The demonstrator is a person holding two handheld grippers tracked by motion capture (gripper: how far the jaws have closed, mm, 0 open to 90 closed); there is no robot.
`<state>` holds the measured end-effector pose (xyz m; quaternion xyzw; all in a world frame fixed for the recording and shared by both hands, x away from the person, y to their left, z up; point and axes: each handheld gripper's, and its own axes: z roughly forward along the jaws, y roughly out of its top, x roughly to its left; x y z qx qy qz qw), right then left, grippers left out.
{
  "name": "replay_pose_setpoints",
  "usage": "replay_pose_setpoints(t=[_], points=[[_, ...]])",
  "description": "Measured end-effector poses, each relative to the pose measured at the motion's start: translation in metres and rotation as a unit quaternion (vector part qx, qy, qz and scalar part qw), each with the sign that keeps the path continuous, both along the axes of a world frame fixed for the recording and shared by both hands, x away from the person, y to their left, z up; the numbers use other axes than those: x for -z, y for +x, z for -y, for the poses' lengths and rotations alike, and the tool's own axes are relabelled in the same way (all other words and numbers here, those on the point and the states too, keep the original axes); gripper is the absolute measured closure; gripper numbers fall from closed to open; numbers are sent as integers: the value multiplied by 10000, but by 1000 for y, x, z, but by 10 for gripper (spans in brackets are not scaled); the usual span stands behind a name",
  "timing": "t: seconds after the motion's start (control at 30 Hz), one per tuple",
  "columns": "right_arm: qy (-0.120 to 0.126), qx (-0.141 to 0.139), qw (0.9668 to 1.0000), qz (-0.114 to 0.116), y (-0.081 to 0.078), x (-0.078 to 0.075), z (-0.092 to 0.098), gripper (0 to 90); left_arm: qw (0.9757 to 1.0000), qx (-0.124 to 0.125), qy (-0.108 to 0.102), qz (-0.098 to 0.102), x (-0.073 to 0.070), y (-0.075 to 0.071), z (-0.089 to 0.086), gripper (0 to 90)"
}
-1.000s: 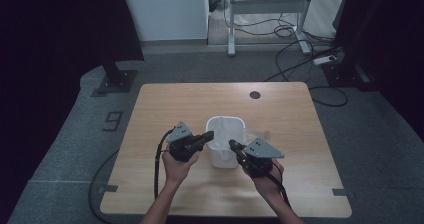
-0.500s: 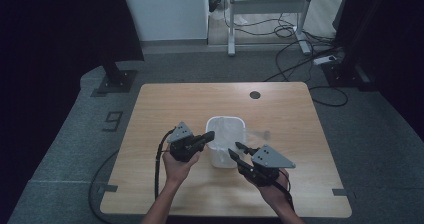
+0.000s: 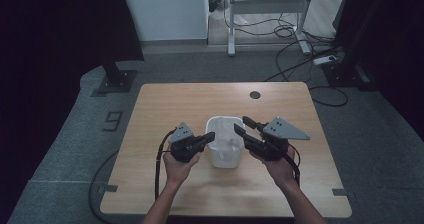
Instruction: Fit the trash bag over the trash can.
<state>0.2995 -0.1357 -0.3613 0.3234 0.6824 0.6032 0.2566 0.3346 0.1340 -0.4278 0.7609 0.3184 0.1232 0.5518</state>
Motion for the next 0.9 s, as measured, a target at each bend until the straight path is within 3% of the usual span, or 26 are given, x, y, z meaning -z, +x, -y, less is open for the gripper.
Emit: replay_pose_setpoints(t=[0.23,0.53,0.9], points=[[-114,-49,9996,-253,16,8,-6,597,10000,26,-3,8,0,0,2,900],[-492,-300,9974,-443,16,36,-41,603,10000,31,-20,32,0,-2,5,900],[-711,-281,9936,-836,19,63,-52,668,10000,13,-47,33,2,-2,2,900]])
